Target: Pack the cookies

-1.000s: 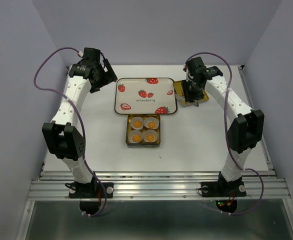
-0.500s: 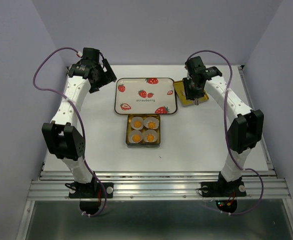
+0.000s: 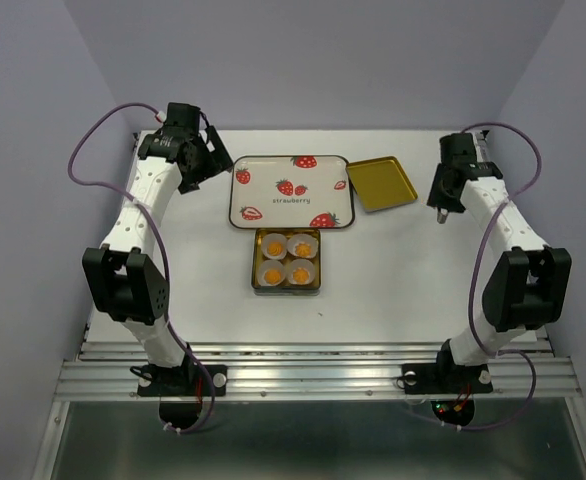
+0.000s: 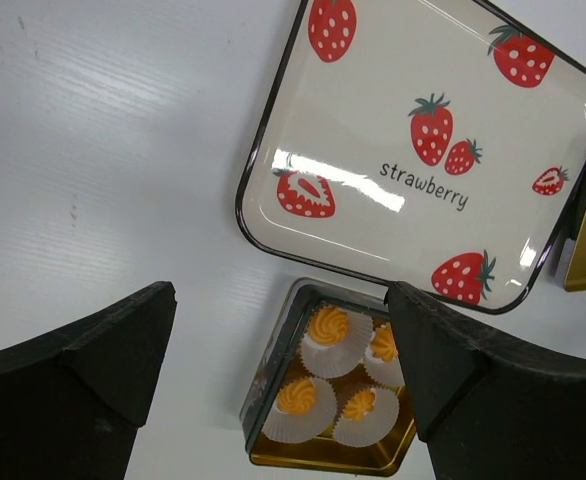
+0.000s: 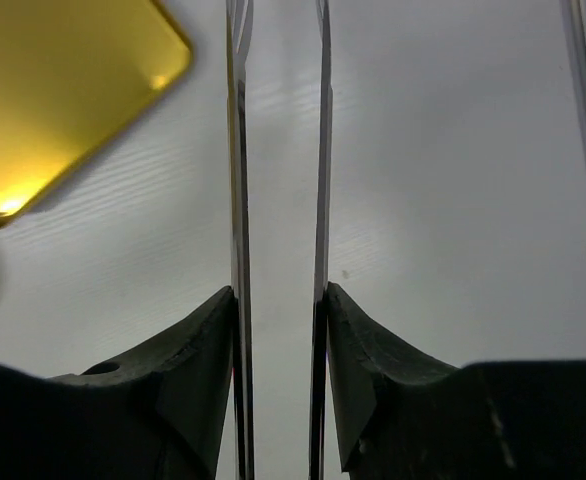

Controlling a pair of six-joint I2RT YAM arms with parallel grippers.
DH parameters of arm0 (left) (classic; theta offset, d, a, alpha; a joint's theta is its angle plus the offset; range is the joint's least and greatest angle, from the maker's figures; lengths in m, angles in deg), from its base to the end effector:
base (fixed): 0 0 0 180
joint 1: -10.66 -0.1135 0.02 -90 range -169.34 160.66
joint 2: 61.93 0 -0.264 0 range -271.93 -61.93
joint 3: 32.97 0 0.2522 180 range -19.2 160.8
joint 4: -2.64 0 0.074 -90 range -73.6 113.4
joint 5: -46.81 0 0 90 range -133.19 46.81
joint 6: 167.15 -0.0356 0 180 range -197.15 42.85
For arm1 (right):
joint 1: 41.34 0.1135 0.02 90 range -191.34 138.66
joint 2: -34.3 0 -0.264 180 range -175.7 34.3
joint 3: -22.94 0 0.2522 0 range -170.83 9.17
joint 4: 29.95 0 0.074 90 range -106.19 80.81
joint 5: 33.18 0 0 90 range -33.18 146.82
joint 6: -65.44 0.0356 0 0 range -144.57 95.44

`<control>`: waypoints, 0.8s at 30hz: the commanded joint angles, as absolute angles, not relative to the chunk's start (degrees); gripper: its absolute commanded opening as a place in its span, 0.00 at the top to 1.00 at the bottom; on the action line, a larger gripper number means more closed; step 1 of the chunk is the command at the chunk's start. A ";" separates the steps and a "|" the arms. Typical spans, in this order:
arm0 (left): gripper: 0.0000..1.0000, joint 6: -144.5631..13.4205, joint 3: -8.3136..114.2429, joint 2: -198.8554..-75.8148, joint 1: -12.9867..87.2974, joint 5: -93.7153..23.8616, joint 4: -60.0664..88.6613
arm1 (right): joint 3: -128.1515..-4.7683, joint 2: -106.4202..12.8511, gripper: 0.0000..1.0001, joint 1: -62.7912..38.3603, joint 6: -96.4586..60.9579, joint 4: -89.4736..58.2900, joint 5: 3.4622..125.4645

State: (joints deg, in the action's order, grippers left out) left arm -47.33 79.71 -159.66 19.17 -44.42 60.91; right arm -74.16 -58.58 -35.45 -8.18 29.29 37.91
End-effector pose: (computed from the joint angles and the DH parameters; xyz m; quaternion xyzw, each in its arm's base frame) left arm 0.3748 -0.0553 0.3650 -0.1739 0.9015 -0.1207 0.3774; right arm 0.3459 0.0241 0.3075 0.1352 0.9324 -0.0965 0.3211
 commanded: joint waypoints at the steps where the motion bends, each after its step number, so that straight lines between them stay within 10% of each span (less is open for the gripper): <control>1: 0.01 -47.62 77.74 -155.45 18.92 -43.54 59.91 | -67.30 -56.59 0.55 -43.43 -10.31 21.97 39.75; 13: 0.01 -47.80 76.95 -154.48 18.92 -43.45 59.91 | -53.76 -59.84 0.52 -49.87 -17.01 16.68 44.87; 21: 0.01 -47.71 75.37 -153.51 18.92 -43.54 59.82 | -52.79 -58.61 0.27 -49.87 -17.10 19.14 44.87; 24: 0.01 -47.79 75.72 -153.34 18.92 -43.63 59.91 | -55.24 -57.73 0.00 -49.87 -17.71 20.55 44.69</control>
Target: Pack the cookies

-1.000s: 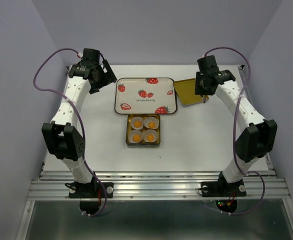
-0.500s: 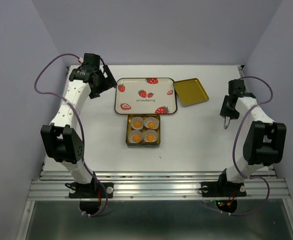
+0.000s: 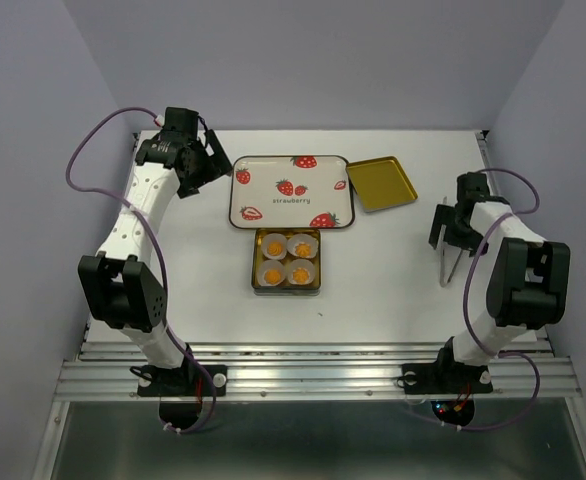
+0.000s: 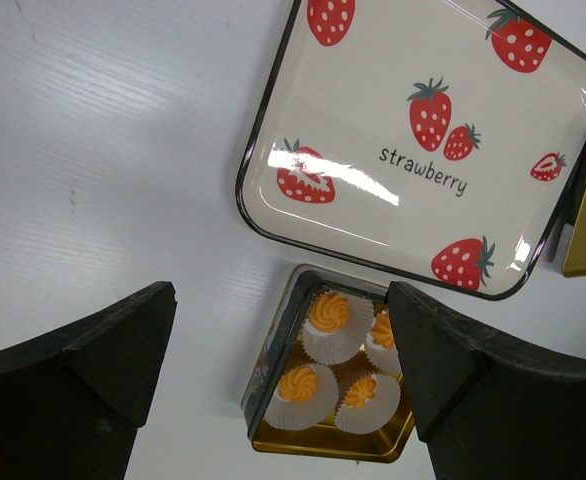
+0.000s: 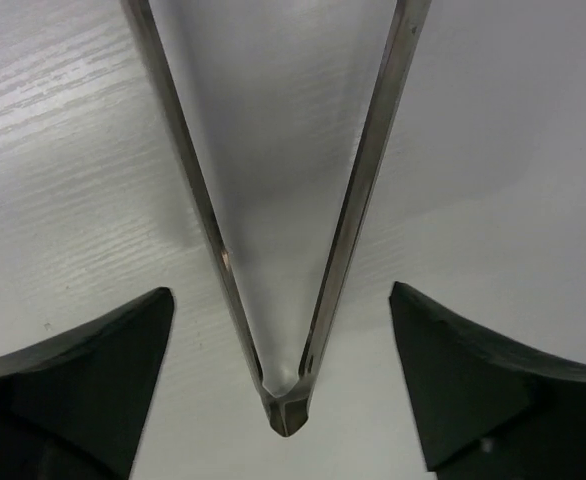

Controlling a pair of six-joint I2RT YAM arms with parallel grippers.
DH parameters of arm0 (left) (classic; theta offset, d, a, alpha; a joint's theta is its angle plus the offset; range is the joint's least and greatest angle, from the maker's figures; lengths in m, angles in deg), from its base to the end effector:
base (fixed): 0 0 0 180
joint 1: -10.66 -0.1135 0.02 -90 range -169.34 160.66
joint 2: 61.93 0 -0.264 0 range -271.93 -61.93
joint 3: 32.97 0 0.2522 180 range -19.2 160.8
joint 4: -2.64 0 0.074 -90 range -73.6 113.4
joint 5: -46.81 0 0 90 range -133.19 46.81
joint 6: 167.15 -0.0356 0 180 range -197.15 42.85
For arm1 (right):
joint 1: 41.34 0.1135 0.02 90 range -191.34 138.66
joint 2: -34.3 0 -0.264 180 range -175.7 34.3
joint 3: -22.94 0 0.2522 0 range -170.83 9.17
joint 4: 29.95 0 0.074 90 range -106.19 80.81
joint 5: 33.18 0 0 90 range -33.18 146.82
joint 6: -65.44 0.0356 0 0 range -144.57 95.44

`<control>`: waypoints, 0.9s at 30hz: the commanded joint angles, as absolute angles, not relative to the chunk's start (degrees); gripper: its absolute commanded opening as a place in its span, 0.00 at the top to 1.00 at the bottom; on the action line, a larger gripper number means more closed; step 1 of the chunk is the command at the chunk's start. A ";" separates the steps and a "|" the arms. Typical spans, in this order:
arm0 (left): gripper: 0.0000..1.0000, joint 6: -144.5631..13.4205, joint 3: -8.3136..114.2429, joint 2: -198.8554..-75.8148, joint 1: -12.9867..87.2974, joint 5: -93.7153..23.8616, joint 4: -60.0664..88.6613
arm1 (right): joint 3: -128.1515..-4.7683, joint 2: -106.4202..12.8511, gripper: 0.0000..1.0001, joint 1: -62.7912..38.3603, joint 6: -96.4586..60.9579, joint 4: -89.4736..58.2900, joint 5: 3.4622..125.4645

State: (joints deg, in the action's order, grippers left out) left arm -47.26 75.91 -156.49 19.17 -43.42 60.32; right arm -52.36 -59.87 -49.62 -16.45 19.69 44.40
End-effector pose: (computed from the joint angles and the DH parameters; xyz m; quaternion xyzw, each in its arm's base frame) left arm 0.3610 -0.0539 0.3638 -0.1711 0.9022 -0.1284 0.3745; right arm 0.3133 -0.0533 0.1940 0.1592 0.9639 -0.1066 0.1852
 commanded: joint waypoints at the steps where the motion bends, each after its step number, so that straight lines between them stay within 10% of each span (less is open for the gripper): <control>1: 0.01 -47.80 75.98 -153.34 18.92 -43.71 59.99 | -56.64 -57.46 0.00 -49.87 -18.41 20.99 45.22; 16: 0.01 -48.06 76.33 -152.81 18.92 -43.89 60.43 | -96.01 -76.78 0.05 -28.70 -24.65 38.13 62.35; 27: 0.01 -47.97 75.37 -153.51 18.92 -44.33 60.35 | -113.17 -95.07 0.33 -26.23 -21.31 37.87 62.89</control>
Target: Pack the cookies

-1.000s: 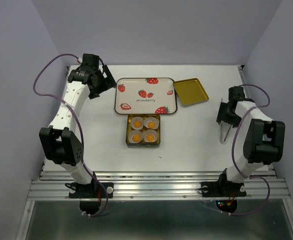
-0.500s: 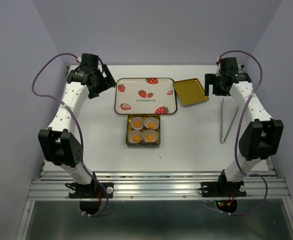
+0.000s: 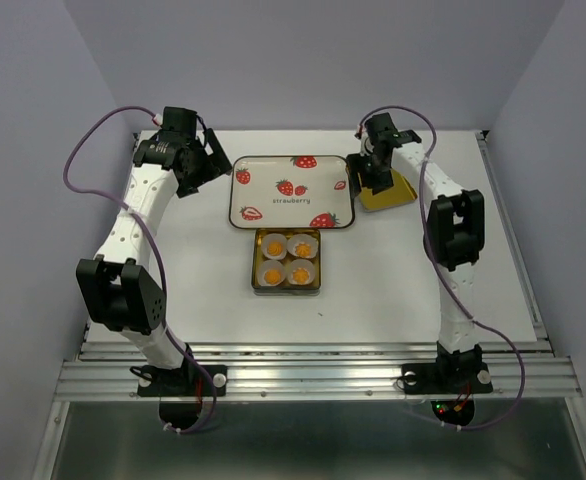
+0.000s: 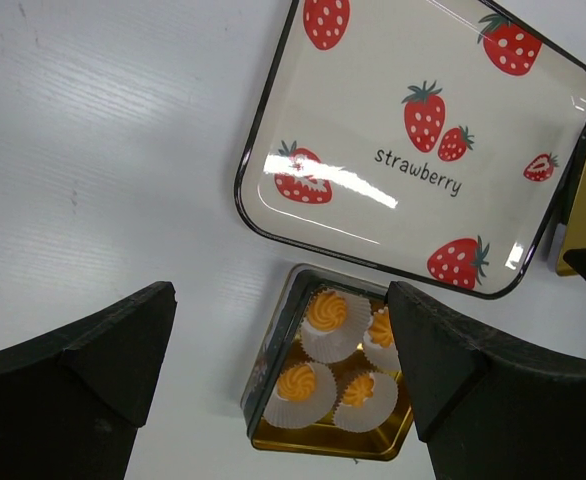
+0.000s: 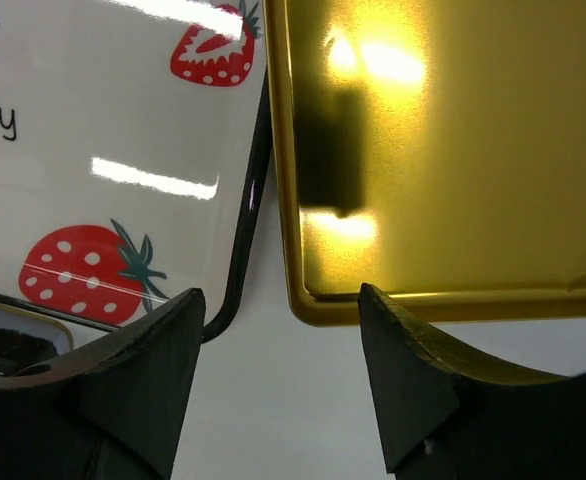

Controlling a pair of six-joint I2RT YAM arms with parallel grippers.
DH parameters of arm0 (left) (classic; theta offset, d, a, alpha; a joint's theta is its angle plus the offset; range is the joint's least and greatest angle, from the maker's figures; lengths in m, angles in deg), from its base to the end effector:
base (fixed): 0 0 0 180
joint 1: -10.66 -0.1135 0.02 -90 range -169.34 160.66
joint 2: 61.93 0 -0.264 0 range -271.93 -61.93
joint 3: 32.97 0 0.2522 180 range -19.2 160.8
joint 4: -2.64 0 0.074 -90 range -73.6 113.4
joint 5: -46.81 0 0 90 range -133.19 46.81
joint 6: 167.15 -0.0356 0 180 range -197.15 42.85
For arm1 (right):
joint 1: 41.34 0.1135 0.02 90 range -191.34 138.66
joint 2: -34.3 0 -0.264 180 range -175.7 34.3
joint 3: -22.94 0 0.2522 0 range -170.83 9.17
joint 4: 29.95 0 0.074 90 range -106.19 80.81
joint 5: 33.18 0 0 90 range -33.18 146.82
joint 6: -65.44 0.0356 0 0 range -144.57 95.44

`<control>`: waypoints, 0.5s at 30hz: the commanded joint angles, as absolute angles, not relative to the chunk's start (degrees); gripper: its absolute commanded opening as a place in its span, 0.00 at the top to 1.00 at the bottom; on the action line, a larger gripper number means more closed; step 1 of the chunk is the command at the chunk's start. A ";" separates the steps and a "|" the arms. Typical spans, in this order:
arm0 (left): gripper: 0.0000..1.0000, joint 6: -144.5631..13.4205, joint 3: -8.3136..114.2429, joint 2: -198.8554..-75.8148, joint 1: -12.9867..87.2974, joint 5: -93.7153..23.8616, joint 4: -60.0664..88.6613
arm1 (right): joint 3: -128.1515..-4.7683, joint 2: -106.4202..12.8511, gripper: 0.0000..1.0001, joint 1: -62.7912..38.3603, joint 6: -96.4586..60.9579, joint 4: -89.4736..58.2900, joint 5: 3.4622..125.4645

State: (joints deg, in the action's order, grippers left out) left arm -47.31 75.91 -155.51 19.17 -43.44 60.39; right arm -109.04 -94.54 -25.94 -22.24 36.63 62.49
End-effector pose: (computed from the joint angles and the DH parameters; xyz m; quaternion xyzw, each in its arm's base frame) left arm 0.3567 -0.0532 0.3696 -0.1702 0.8992 -0.1305 0.3814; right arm 0.4679 0.1325 0.2351 -0.1220 0.9644 0.0829 0.2193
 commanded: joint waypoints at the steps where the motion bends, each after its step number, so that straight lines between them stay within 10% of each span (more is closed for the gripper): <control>1: 0.01 -47.97 75.10 -153.51 18.92 -44.42 60.35 | -112.91 -95.77 0.35 -26.23 -21.31 37.60 62.89; 15: 0.01 -47.80 69.13 -150.17 18.92 -44.94 60.70 | -113.26 -101.23 0.53 -25.70 -21.31 35.14 59.20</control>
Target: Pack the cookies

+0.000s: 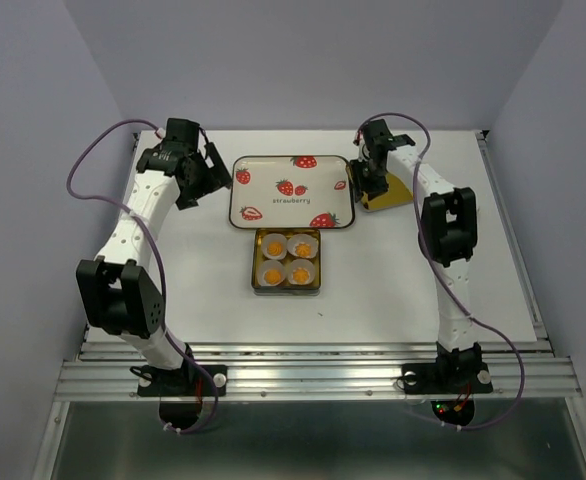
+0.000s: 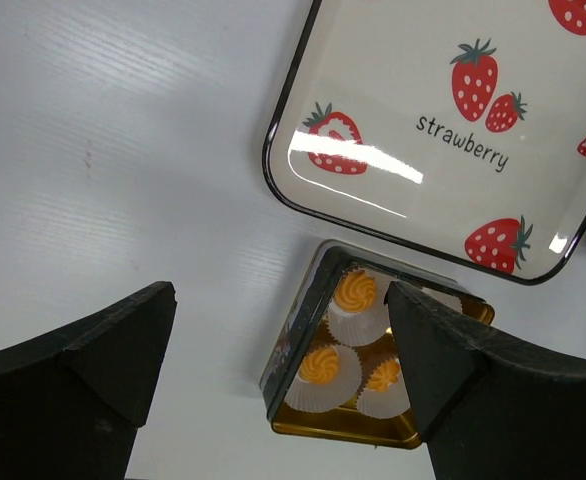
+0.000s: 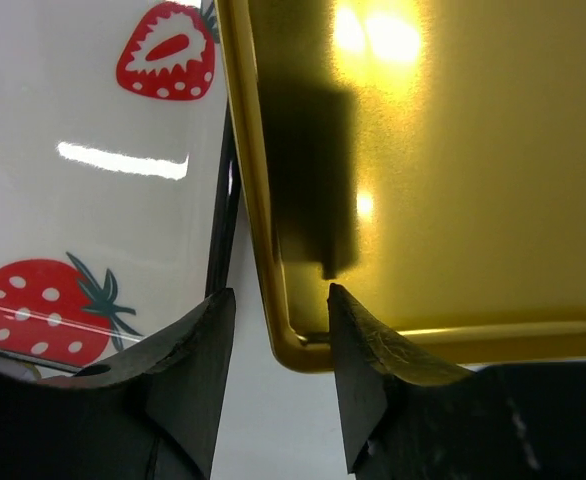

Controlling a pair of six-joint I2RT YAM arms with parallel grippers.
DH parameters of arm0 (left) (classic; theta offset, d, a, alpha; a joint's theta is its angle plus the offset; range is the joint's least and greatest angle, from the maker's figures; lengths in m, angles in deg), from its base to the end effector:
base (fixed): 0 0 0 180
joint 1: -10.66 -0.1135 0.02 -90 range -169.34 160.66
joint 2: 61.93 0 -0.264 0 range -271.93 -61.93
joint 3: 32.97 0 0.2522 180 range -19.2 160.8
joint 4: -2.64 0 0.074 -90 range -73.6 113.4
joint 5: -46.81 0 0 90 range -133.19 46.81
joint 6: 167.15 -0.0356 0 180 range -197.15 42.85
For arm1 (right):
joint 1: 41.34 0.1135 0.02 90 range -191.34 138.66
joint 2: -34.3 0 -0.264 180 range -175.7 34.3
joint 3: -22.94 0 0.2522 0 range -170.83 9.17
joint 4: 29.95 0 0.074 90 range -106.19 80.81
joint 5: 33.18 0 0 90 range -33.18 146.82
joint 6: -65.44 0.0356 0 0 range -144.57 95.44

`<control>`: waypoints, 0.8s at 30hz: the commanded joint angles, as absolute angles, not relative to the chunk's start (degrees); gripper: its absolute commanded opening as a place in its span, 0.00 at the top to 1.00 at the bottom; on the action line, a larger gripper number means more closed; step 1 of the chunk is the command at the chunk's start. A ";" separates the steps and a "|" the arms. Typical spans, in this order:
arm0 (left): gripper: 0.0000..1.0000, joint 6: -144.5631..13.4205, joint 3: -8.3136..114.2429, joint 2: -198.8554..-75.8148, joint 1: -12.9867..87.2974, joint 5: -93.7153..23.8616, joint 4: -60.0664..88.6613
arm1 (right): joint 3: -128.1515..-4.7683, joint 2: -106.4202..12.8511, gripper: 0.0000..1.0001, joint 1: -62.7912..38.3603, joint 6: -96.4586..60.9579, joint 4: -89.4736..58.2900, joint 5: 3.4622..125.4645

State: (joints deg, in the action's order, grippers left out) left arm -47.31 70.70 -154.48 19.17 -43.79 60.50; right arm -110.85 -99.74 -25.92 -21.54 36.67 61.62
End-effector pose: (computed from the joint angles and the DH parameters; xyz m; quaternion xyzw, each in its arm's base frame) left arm 0.3505 -0.0521 0.3461 -0.1739 0.9132 -0.1165 0.3498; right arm 0.4800 0.1355 0.2015 -0.1141 0.9722 0.0726 0.1911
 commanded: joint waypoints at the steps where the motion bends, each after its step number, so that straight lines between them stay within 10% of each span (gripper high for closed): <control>1: 0.01 -47.80 68.86 -149.82 18.92 -45.03 60.79 | -113.26 -101.49 0.54 -25.70 -21.40 34.79 58.06; 6: 0.01 -47.88 67.46 -149.21 18.92 -45.12 60.87 | -114.40 -103.25 0.62 -25.17 -21.31 34.44 55.33; 12: 0.01 -47.36 66.75 -148.85 18.92 -44.68 60.70 | -115.28 -102.03 0.99 -24.12 -20.35 34.88 56.21; 24: 0.01 -47.18 69.12 -148.68 18.92 -43.72 60.26 | -111.50 -84.72 0.99 -23.59 -14.90 34.43 62.70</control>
